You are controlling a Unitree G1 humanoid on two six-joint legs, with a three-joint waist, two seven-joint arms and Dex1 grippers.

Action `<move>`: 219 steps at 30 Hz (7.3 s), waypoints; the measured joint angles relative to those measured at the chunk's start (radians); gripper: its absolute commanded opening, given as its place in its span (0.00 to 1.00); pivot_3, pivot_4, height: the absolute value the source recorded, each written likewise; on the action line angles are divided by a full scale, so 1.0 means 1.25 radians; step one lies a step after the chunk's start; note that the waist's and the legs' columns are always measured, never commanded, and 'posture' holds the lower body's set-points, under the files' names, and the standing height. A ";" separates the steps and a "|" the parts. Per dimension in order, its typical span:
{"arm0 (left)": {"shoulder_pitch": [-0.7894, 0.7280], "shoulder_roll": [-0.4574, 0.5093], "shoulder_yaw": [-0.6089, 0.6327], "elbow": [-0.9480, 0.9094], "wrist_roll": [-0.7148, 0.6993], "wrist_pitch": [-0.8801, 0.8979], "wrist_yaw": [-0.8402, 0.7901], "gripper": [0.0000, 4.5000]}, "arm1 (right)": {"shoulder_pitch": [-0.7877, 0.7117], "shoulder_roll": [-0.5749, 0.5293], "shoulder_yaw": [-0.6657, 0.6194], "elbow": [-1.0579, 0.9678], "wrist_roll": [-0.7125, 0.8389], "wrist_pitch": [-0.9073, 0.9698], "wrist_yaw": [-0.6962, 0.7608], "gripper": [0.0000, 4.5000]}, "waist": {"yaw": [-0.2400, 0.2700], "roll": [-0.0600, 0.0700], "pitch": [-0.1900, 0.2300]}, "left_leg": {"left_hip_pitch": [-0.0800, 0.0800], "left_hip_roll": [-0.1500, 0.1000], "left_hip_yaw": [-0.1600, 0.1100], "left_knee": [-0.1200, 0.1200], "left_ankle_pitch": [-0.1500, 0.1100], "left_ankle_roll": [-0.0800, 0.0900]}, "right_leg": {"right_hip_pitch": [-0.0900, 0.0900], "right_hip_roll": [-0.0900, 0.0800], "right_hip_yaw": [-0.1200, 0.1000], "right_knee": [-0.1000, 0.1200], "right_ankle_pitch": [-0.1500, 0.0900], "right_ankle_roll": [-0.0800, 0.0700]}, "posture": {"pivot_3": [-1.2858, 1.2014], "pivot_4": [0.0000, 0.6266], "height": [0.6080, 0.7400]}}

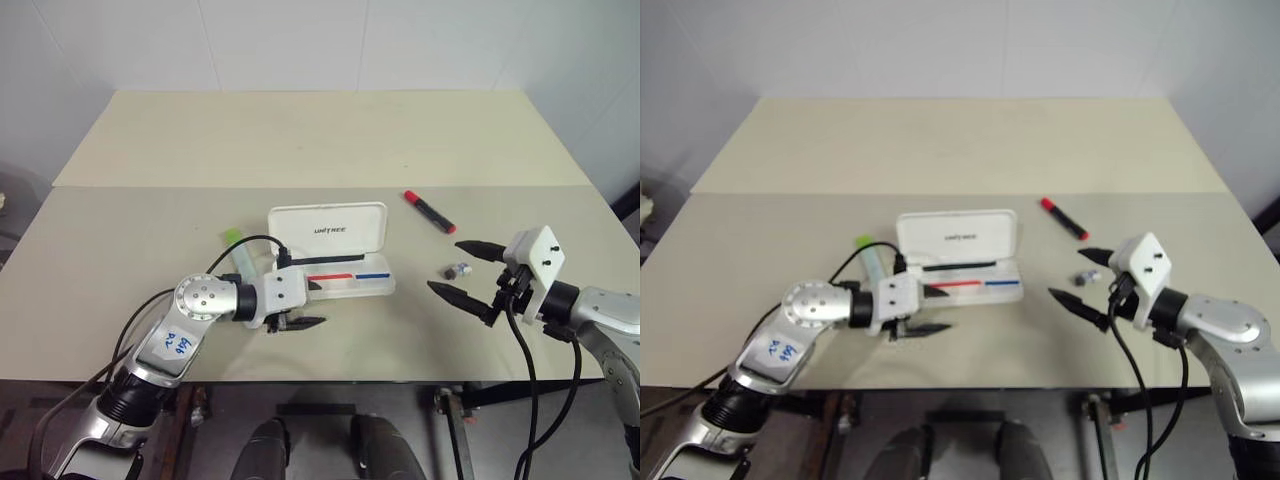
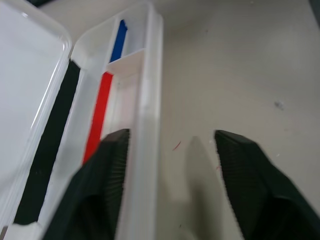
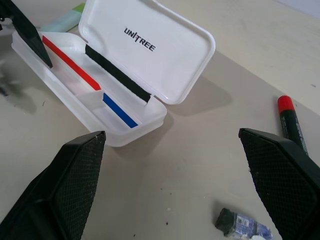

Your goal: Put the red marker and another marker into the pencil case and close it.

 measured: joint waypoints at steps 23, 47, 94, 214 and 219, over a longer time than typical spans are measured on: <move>0.043 -0.005 0.037 -0.217 -0.136 0.210 0.026 1.00 | -0.038 -0.010 0.008 0.034 -0.003 0.000 0.033 1.00 | 0.000 0.000 0.000 | 0.000 0.000 0.000 0.000 0.000 0.000 | 0.000 0.000 0.000 0.000 0.000 0.000 | 0.52 0.24 1.00; -0.135 0.041 0.429 0.113 -0.398 0.083 0.025 1.00 | -0.285 0.051 0.136 0.362 -0.179 -0.145 -0.008 1.00 | -0.002 -0.001 0.000 | -0.003 0.000 0.000 0.004 0.000 0.000 | -0.001 0.000 0.000 0.000 0.001 0.000 | 0.52 0.24 1.00; -0.437 0.081 0.394 0.646 -0.420 0.025 -0.346 1.00 | -0.837 0.280 0.107 1.320 -0.350 -0.175 -0.293 0.32 | -0.043 0.000 0.001 | -0.004 -0.001 0.001 -0.003 0.006 -0.005 | -0.013 0.001 0.002 0.015 0.002 0.000 | 0.52 0.24 1.00; 0.102 -0.250 0.472 -0.012 -0.508 0.382 0.809 1.00 | -0.386 0.009 0.239 0.100 -0.044 0.090 0.261 0.99 | 0.001 -0.002 0.001 | -0.006 0.000 0.001 0.000 0.006 -0.003 | -0.007 0.001 0.001 0.001 0.006 0.000 | 0.52 0.24 1.00; 0.035 -0.261 0.464 0.025 -0.485 0.473 0.880 1.00 | -0.378 0.008 0.237 0.099 -0.043 0.089 0.248 0.99 | 0.003 -0.002 0.001 | -0.006 0.000 0.001 0.002 0.006 -0.003 | -0.006 0.001 0.000 0.000 0.006 0.000 | 0.52 0.24 1.00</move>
